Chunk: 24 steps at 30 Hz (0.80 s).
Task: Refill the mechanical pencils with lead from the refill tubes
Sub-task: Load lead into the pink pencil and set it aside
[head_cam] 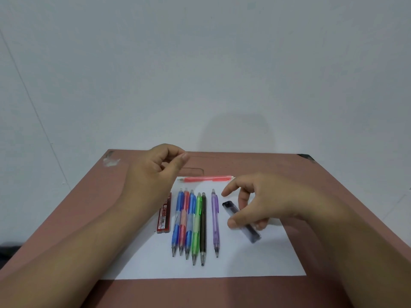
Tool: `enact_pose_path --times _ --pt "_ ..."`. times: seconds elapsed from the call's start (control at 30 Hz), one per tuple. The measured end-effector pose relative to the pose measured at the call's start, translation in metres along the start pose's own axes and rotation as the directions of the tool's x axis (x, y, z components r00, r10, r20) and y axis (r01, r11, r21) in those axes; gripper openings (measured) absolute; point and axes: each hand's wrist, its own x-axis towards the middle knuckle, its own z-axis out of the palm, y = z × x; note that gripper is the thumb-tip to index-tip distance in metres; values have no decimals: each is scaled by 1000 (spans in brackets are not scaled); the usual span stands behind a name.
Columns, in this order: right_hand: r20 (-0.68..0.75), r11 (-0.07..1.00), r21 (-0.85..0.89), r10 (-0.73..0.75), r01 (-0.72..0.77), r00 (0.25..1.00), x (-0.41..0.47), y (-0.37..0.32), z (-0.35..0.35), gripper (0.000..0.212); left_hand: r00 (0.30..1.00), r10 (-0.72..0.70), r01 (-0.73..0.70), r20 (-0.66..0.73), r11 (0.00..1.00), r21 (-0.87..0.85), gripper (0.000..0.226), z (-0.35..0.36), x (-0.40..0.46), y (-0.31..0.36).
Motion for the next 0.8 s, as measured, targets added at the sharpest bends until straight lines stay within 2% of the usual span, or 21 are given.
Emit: enact_pose_path --times 0.03,0.1,0.17,0.23,0.27,0.33,0.4,0.5,0.53,0.6,0.67,0.8 --pt "-40 1000 -27 -10 9 999 2 1 1 54 1000 20 -20 19 1000 22 10 0 -1 0" --pt "-233 994 -89 -81 62 969 8 3 4 43 996 65 -69 57 995 71 5 0 -3 2" --pt "-440 981 -112 -192 159 877 15 5 11 34 991 96 -106 91 988 109 5 0 -5 6" --pt "-564 963 -168 -270 212 780 18 4 18 25 987 118 -132 105 981 140 13 0 -6 9" --pt "-628 961 -170 -277 219 727 19 3 21 19 986 136 -149 91 976 159 11 0 -5 9" --pt "-739 966 -126 -243 226 628 19 4 21 22 982 184 -189 41 962 199 8 -1 -3 7" --pt "-772 967 -152 -244 202 587 18 5 18 24 979 205 -203 14 957 207 18 -2 -2 4" --pt "-743 950 -218 -310 224 594 17 6 19 13 967 255 -251 12 945 209 17 -2 -1 4" --pt "-730 938 -258 -345 230 590 18 6 21 20 962 273 -271 19 939 213 16 -1 -1 4" --pt "-716 904 -356 -427 237 552 23 7 24 33 946 321 -319 32 917 241 12 0 -2 6" --pt "-704 872 -428 -487 238 517 26 7 27 37 922 383 -380 48 881 280 8 1 -3 7" --pt "-694 823 -494 -567 281 443 32 8 32 30 880 473 -464 49 832 304 6 5 -4 7"
